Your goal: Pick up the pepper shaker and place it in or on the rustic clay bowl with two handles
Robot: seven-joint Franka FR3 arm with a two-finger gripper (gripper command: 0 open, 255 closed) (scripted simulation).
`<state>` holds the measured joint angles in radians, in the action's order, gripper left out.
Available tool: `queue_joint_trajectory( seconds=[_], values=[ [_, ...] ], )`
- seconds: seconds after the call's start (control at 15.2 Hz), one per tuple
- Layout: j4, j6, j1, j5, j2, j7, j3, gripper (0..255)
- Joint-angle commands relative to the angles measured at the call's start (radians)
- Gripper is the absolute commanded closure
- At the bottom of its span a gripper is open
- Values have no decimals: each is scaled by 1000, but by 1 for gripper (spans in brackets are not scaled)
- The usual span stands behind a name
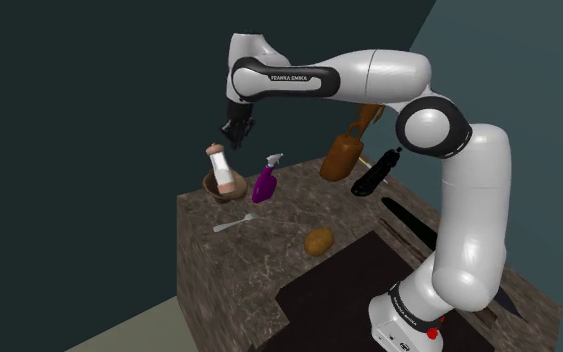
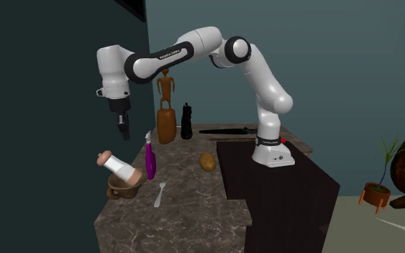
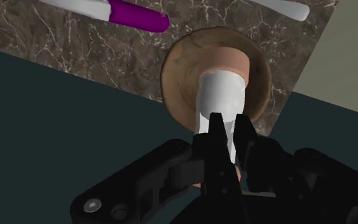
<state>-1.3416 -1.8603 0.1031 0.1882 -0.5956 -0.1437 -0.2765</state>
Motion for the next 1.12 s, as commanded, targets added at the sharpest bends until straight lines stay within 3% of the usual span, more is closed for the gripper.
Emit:
queue_joint_trajectory(
  seconds=[0.0,0.07,0.13,0.4,0.66,1.06],
  values=[
    [-14,-23,0,3,-9,-2,1,255],
    [-6,-11,1,1,-5,-2,1,255],
    [-6,-11,1,1,-5,-2,1,0],
    [-320,-454,-45,-11,71,-75,4,0],
    [-477,-859,-38,21,30,-173,43,0],
    [-434,-889,-19,36,-40,-184,62,0]
  ],
)
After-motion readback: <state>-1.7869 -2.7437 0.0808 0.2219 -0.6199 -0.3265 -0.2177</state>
